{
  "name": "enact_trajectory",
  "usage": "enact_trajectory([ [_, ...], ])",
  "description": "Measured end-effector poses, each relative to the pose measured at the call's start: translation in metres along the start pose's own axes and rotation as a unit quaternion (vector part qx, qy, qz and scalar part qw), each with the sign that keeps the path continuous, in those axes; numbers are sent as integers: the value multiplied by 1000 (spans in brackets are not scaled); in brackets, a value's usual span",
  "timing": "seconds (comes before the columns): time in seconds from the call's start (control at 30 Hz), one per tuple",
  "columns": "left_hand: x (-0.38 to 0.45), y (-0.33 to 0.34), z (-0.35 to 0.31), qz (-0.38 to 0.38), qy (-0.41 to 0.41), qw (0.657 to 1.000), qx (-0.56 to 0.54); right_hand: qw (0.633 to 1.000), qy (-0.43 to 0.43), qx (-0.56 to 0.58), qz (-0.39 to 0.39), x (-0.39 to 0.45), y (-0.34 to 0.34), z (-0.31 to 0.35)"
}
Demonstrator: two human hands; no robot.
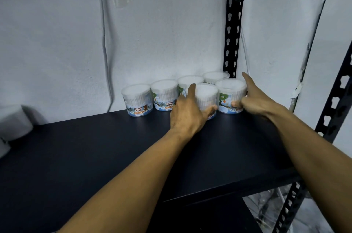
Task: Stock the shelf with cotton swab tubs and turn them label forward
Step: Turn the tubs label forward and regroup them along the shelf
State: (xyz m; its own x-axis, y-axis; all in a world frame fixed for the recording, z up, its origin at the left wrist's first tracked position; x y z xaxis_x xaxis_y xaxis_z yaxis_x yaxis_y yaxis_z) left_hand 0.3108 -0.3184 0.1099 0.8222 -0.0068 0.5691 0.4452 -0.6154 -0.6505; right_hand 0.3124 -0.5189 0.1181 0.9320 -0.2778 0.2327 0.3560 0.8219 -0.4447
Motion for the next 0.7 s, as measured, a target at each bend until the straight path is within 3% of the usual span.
enact_trajectory([
  [0.13,-3,-18,0,-27,8,999,15,998,4,-47,-37,-6,-6,8],
  [0.3,-14,-60,18,-58,7,998,23,962,-116,-80,-233,-41,-4,39],
  [0.37,-20,-81,30,-58,17,998,27,942,-171,-87,-274,-61,10,55],
  [0.5,-39,-137,60,-70,39,993,88,933,-269,-92,-220,-98,61,93],
  [0.7,-70,-259,124,-107,26,969,221,949,-300,-56,-77,-148,164,157],
])
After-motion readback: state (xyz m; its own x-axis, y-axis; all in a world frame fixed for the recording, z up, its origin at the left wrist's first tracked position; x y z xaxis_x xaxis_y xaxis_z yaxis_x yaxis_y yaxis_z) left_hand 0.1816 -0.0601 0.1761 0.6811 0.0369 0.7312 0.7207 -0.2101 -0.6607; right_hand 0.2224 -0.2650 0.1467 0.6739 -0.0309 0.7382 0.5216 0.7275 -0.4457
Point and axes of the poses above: each hand's wrist, its own x-axis towards the middle knuckle, its own y-axis out of the palm, z = x × y, the point moved 4 cm from there along x, towards the middle knuckle, and after that the axes turned 9 degrees about -z, right-handed, at the moved point
